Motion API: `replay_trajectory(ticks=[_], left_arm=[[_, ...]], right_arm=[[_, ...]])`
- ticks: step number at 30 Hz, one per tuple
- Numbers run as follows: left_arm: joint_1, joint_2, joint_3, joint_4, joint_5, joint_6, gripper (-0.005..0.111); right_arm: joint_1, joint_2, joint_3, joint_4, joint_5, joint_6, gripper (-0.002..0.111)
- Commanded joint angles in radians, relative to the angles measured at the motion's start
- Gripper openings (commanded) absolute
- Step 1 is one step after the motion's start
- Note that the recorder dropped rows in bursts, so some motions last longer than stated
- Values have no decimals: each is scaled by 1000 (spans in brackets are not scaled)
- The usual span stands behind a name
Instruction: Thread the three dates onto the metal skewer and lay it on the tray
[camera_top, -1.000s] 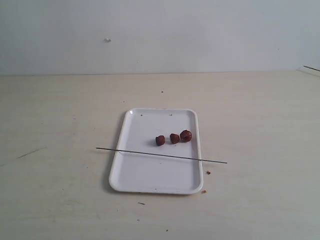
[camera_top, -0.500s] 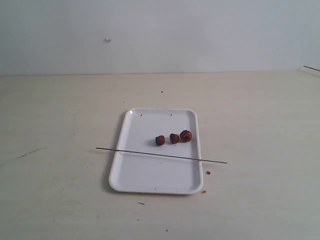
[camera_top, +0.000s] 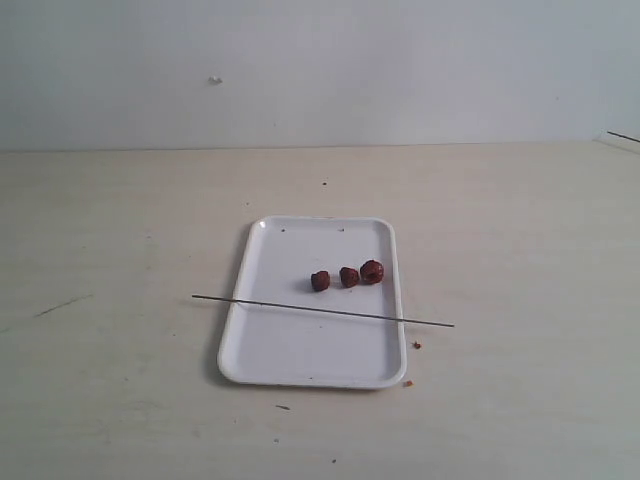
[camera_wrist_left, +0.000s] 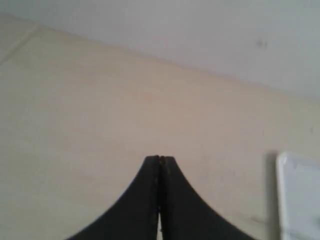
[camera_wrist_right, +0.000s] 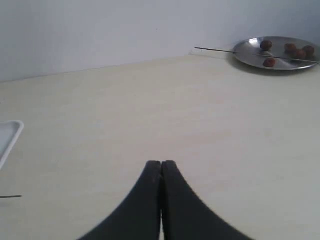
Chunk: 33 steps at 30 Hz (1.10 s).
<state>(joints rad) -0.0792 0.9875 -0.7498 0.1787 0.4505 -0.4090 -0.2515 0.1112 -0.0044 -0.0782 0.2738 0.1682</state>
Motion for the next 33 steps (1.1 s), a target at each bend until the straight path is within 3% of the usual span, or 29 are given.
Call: replay_trajectory(ticks=[1,7,16,20,23,25,33], left_arm=[[-156,308,-126,-80,143,215,0],[-336,660,-345,-74,177,547,0],[-505,958,-709,-112,456,1177,0],[-547,1021,-777,-141,461,1309,18],[-563,1053,-788,-148,447,1380,45],[-564,1074,-788,-170,420,1410,55],[-564,1141,-788,-201,366,1489,46]], right_arm=[[-4,3,4,-2,-14,0,0],[-4,3,4,-2,-14,0,0],[-4,3,4,-2,-14,0,0],[-4,3,4,-2,-14,0,0],[-4,3,4,-2,-14,0,0],[-4,3,4,-2,-14,0,0],[-4,3,4,-2,-14,0,0]])
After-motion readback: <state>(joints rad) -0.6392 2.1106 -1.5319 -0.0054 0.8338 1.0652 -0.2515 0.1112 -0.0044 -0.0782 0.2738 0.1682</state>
